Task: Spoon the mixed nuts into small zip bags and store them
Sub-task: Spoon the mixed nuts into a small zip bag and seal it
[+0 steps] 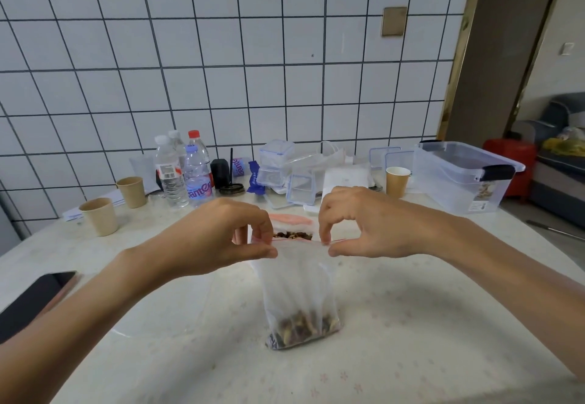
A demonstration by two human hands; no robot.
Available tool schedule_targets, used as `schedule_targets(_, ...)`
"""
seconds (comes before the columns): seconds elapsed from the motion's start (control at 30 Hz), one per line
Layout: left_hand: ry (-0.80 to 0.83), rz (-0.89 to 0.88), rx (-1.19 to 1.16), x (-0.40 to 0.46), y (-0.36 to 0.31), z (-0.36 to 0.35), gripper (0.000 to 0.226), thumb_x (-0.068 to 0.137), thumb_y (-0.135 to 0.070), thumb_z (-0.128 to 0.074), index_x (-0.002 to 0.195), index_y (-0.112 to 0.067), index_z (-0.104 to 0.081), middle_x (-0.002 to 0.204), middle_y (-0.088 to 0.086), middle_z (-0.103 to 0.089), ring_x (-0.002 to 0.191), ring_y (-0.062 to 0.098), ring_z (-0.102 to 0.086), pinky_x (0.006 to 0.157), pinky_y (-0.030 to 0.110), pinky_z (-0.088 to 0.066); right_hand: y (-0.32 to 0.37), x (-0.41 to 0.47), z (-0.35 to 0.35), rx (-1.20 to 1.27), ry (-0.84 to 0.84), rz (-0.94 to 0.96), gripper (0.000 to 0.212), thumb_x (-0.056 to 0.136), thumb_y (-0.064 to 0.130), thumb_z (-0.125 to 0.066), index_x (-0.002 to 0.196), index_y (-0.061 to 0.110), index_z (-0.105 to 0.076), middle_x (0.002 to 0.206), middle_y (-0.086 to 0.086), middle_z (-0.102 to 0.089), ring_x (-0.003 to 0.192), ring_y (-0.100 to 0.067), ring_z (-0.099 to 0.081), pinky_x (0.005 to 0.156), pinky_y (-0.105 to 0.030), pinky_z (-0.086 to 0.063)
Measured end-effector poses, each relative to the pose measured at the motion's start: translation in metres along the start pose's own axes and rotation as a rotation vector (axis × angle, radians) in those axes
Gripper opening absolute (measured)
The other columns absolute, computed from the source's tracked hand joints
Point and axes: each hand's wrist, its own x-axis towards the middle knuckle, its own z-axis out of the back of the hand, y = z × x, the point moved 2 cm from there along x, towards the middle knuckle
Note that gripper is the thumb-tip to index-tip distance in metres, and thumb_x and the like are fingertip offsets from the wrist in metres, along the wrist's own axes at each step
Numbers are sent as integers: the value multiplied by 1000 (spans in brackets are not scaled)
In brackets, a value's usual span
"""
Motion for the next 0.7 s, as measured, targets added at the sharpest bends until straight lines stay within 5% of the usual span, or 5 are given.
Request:
schedule_targets(0.2, -6, 32, 77, -2, 4, 0, 33, 83, -69, -60, 88, -36, -66, 85, -22, -66, 82, 0, -65, 63, 17, -51, -7, -9, 3, -73, 69, -26, 13, 93, 46, -70, 92, 33, -66, 93, 24, -55, 97, 15, -46, 78, -13, -36)
schedule_targets(0.47, 6, -10, 120, 2, -7, -1, 23, 85, -64, -62, 84, -42, -56, 83, -23, -61, 84, -2, -61, 63, 12, -47, 2, -4, -1, -225, 117, -13, 14, 95, 39, -68, 92, 28, -61, 91, 20, -51, 87, 4, -45, 78, -23, -41)
schedule_targets(0.7, -45, 3, 21, -3, 9, -1, 28, 82, -60, -71, 86, -34, -61, 83, -18, -62, 81, 6, -65, 64, 17, -52, -13, -9, 8, -67, 21, -137, 27, 92, 36, -73, 76, 27, -52, 86, 13, -59, 88, -12, -59, 82, -44, -53)
